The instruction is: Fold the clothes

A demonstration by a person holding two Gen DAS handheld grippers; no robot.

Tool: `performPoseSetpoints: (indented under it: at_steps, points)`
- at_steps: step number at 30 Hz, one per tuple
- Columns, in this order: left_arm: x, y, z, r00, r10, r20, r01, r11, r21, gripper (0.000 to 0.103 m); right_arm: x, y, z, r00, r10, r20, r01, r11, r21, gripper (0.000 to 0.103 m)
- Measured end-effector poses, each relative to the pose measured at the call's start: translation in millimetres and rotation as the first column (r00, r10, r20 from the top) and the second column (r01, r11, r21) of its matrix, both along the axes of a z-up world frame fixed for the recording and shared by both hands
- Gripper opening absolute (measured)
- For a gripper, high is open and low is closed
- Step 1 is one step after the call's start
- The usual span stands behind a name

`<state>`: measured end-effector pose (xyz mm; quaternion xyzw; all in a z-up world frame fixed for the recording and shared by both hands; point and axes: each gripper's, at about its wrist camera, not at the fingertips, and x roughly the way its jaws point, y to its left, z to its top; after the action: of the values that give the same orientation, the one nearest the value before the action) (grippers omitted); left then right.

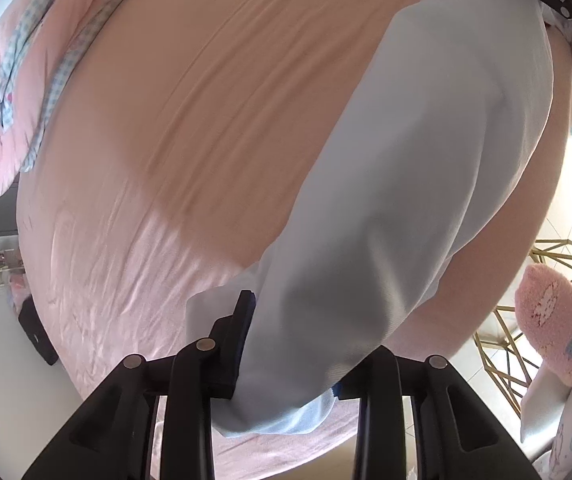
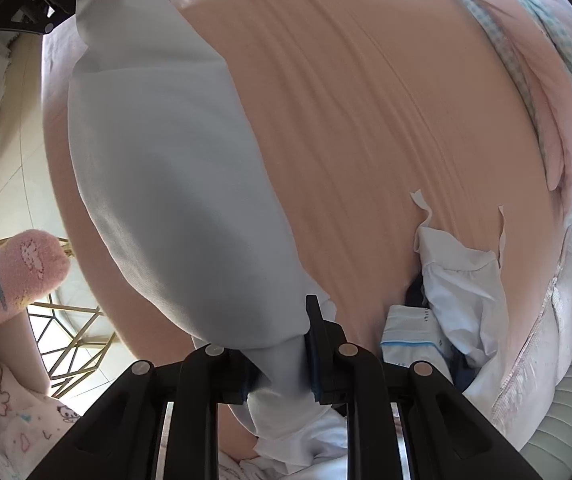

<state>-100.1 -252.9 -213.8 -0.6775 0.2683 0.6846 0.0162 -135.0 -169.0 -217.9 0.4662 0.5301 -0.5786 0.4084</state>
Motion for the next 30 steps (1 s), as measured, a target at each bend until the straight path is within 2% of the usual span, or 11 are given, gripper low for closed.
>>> performPoseSetpoints:
  at_steps: [2,7,11,13,15,18,21,25,30]
  points:
    - [-7.7,-5.3,-0.4,1.000,0.014,0.003,-0.014,1.000,0.006,0.034,-10.5,-4.5,-1.2,1.000,-0.017,-0.013,0.017,1.000,0.006,0.022]
    - [-22.8,-16.1,0.3,0.999,0.046,-0.005,-0.046,0.999,-0.005,0.048,-26.9,-13.8,-4.4,0.997,-0.043,-0.071,0.045,0.999,0.020,0.041]
    - [-32.6,-28.6,7.1,0.994,0.092,-0.056,-0.094,0.995,-0.029,0.069,-35.9,-16.0,-1.0,0.989,-0.069,-0.131,0.070,0.997,0.009,0.053]
    - [-36.3,-35.0,12.6,0.989,0.117,-0.096,-0.121,0.992,-0.041,0.071,-41.8,-12.4,3.5,0.985,-0.099,-0.140,0.099,0.995,-0.013,0.060]
    - [-39.9,-42.3,17.9,0.980,0.155,-0.126,-0.160,0.986,-0.034,0.071,-48.1,-9.3,9.6,0.981,-0.133,-0.139,0.128,0.991,-0.040,0.060]
    - [-44.6,-52.3,23.1,0.962,0.229,-0.150,-0.229,0.973,0.019,0.071,-58.1,-2.8,19.0,0.976,-0.191,-0.109,0.181,0.979,-0.094,0.066]
    - [-45.9,-56.4,21.9,0.954,0.265,-0.139,-0.257,0.964,0.069,0.071,-70.7,-1.5,20.9,0.968,-0.246,-0.050,0.236,0.961,-0.143,0.066]
    - [-43.8,-51.9,15.8,0.957,0.260,-0.129,-0.254,0.965,0.060,0.071,-73.3,4.9,15.0,0.959,-0.283,-0.007,0.279,0.949,-0.149,0.066]
    - [-35.3,-44.6,26.5,0.953,0.245,-0.177,-0.238,0.970,0.058,0.071,-73.9,15.6,23.0,0.946,-0.321,0.044,0.324,0.927,-0.190,0.066]
